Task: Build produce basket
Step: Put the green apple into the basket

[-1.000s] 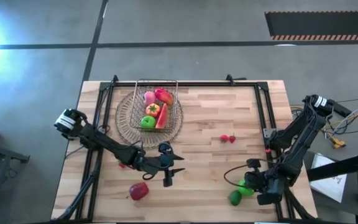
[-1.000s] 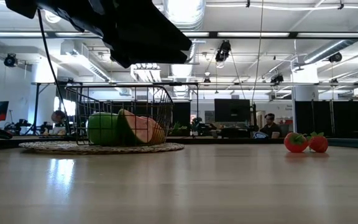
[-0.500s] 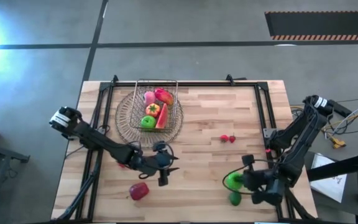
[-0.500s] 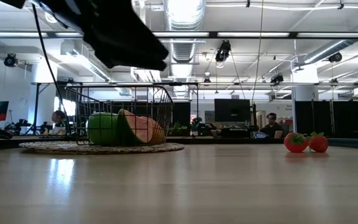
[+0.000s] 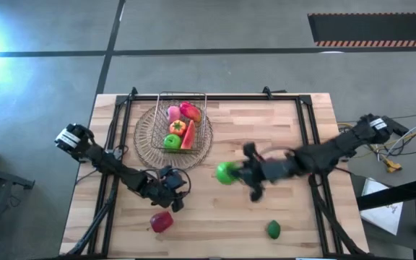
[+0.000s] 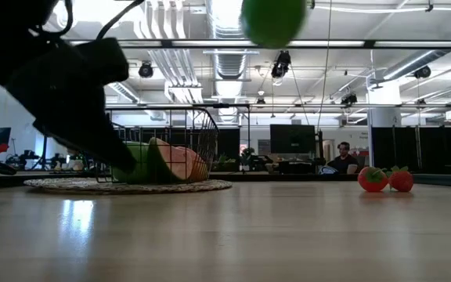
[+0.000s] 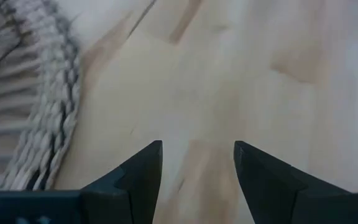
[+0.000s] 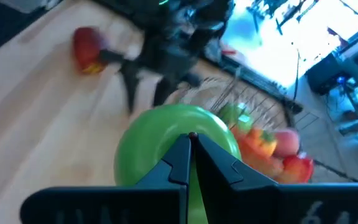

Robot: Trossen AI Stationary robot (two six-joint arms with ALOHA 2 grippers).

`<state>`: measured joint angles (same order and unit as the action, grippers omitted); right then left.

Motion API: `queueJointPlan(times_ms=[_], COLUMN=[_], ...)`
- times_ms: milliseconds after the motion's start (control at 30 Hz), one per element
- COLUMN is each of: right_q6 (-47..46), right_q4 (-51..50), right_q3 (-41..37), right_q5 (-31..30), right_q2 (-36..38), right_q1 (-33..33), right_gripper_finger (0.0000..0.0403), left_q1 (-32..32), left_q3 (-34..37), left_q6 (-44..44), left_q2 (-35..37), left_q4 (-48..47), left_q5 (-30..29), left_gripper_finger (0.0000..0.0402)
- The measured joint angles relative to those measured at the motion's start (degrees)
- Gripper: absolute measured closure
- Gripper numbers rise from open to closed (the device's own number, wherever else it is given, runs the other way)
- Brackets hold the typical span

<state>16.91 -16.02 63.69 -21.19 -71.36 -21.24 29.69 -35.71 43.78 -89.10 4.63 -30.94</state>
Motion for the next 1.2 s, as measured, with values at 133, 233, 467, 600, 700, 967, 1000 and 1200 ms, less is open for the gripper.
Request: queueJointPlan(times_ms=[133, 233, 467, 600, 700, 967, 1000, 1200], right_q6=[5.47, 8.63, 12.68, 12.47, 12.52, 12.69, 12.7, 12.71], right_q4=[3.38, 4.35, 1.09, -9.29, -17.53, -24.45, -24.51, -24.04], right_q3=[5.91, 12.0, 28.99, 38.94, 45.94, 58.88, 59.98, 64.23], right_q5=[9.7, 14.75, 19.46, 20.1, 20.15, 20.15, 20.14, 20.23], right_q2=[-5.83, -12.42, -29.44, -37.62, -42.89, -53.13, -53.77, -55.0], right_q1=[11.87, 19.01, 30.93, 35.35, 37.79, 39.94, 39.94, 39.92], right_gripper_finger=[0.0392, 0.0392, 0.0392, 0.0392, 0.0392, 0.0392, 0.0392, 0.0392], left_q1=[0.01, 0.01, -0.04, 0.05, 0.28, 1.88, 2.21, 4.64], left_q3=[1.54, 1.73, 1.73, 1.73, 1.73, 1.61, 1.62, 1.62], left_q6=[1.82, 2.05, 2.19, 2.34, 2.34, 1.9, 1.86, -0.76], left_q2=[0.0, 0.0, 0.0, 0.0, 0.0, 1.64, 2.12, 5.24], left_q4=[1.37, 1.38, 1.58, 2.04, 2.28, 2.35, 2.15, 2.28], left_q5=[-1.76, -2.59, -3.78, -3.89, -3.89, -3.91, -3.91, -5.77], left_gripper_finger=[0.0219, 0.0219, 0.0219, 0.0219, 0.0219, 0.0219, 0.0219, 0.0219])
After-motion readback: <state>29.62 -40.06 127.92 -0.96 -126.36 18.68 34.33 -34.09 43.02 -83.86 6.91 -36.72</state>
